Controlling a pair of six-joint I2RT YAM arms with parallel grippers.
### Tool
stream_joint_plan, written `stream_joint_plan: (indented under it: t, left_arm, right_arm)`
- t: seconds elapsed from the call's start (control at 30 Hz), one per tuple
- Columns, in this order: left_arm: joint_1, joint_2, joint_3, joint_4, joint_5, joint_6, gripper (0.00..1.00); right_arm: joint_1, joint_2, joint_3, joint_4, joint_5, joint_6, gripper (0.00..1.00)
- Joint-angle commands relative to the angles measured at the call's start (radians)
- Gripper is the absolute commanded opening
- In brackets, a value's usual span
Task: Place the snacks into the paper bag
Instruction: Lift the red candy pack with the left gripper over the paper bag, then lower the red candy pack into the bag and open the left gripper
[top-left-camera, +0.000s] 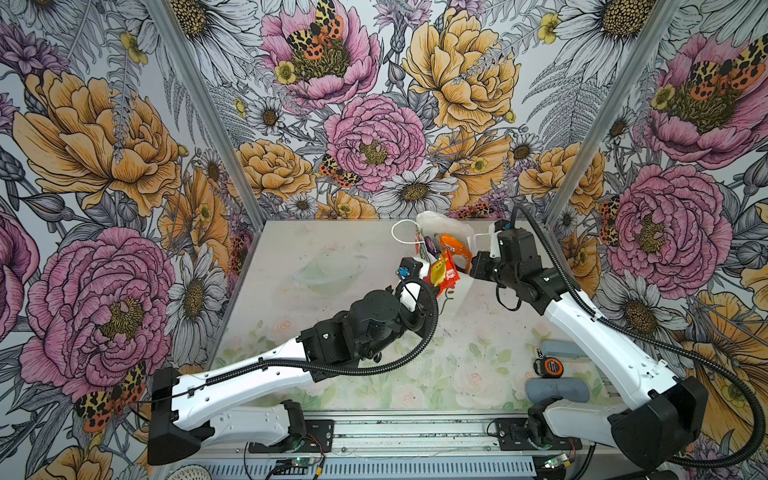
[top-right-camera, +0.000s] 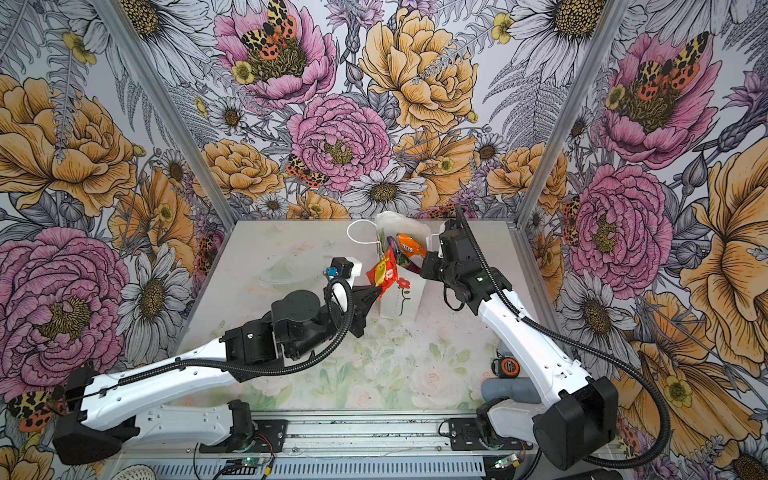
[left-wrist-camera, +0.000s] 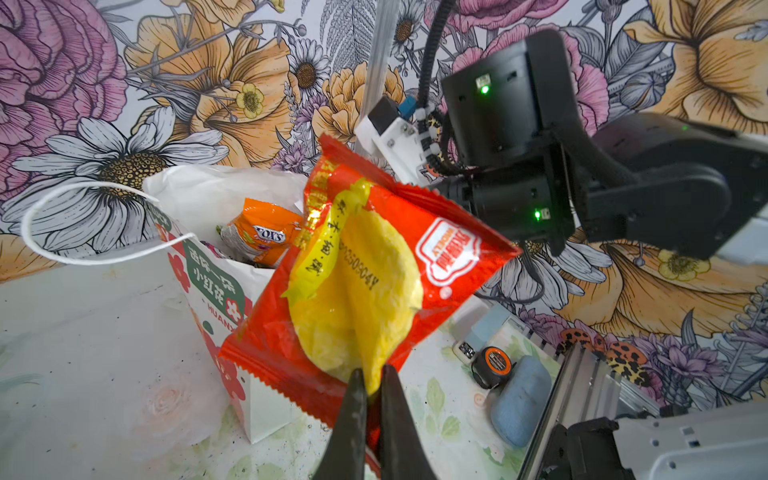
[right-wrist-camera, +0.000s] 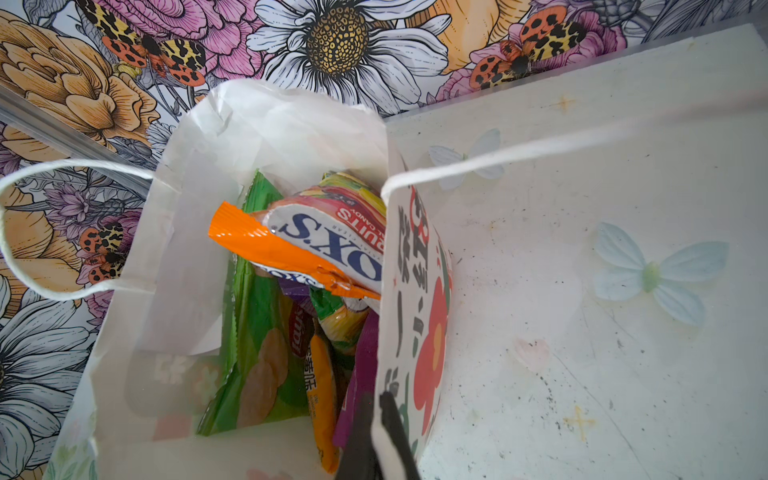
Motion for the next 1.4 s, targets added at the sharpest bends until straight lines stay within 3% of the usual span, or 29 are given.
stream_joint_plan:
  t: [0.0,0.23,0.57,0.97,1.37]
  left_arm:
    - [0.035,0.016,0.075,-0.026,0.026,-0.035,0.00]
    - [0.131,0.113,0.219,-0.120,0.074,-0.101,0.00]
    - [0.273,0.265,0.382,-0.196,0.233,-0.232,0.00]
    - [0.338,0.473,0.579,-0.260,0.320,-0.293,0.00]
    - [0.390,0.622,0.670,-0.299,0.307,-0.324,0.00]
  right_arm:
    - [0.005,-0.021,0.042,0.040,0.009,-0.012,0.00]
    - [0.006,-0.026,0.044,0.041,0.009,-0.012,0.00]
    - [0.006,-0.027,0.039,0.041,0.009,-0.015,0.00]
    - [0.007,-0.025,0.037,0.041,0.003,-0.011,0.00]
    - [0.007,-0.045,0.031,0.040,-0.002,-0.007,0.00]
